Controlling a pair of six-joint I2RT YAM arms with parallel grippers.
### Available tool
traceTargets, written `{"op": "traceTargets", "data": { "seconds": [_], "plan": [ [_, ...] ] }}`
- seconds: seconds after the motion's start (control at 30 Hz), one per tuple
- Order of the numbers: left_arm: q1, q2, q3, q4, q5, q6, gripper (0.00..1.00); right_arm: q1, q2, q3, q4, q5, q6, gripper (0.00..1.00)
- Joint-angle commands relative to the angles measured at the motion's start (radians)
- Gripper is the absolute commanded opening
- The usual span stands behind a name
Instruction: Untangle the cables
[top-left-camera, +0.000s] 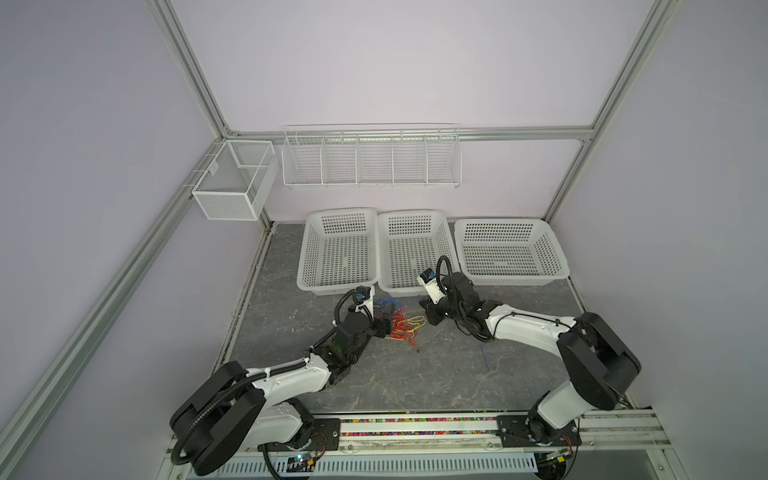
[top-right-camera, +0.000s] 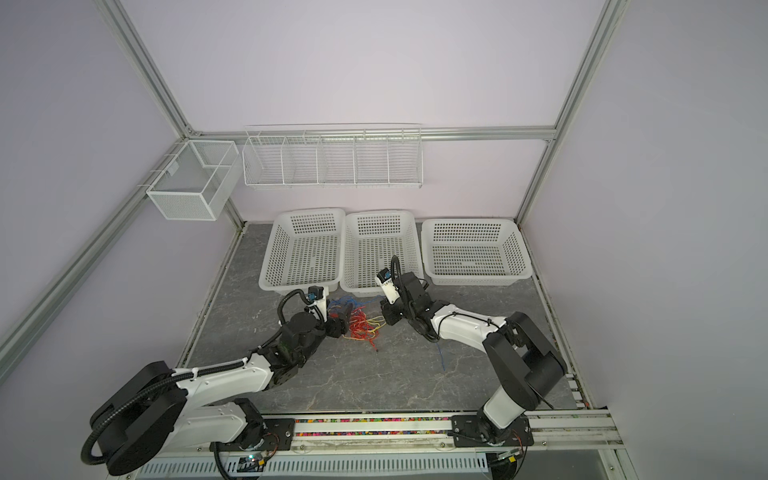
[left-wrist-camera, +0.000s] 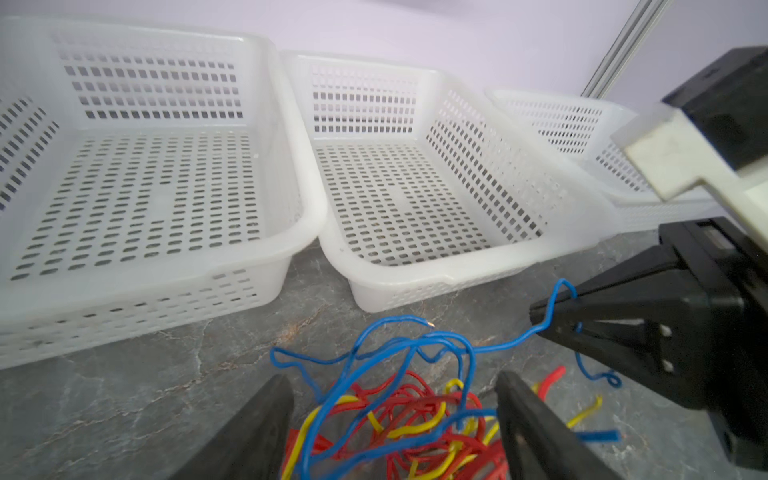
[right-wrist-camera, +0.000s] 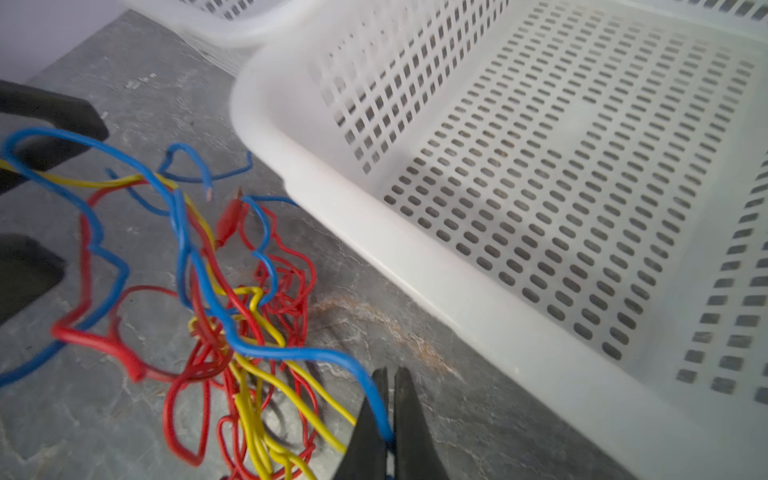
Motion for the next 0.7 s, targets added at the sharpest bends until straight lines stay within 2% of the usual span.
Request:
{"op": "traceTargets", "data": {
  "seconds": [0.0, 0.2, 0.33, 0.5, 0.67],
  "plan": [
    [0.004, -0.098, -0.019, -0.076, -0.073, -0.007, 0.77, 0.013, -0.087, -0.019, -0.033, 0.050, -0.025, 0.06],
    [0.005, -0.339, -0.056, -0.180, -0.140, 0.015, 0.77, 0.019, -0.197, -0.015, -0.073, 0.146, -0.009, 0.06],
    [0.006, -0.468, -0.060, -0.280, -0.171, 0.031, 0.77, 0.019, -0.262, -0.013, -0.089, 0.105, -0.031, 0.06],
    [0.006, -0.510, -0.059, -0.342, -0.175, 0.032, 0.77, 0.022, -0.331, -0.002, -0.127, 0.070, -0.079, 0.06],
    [0.006, -0.458, -0.081, -0.258, -0.056, 0.052, 0.85, 0.023, -0.370, -0.005, -0.130, 0.083, -0.075, 0.06]
  ]
}}
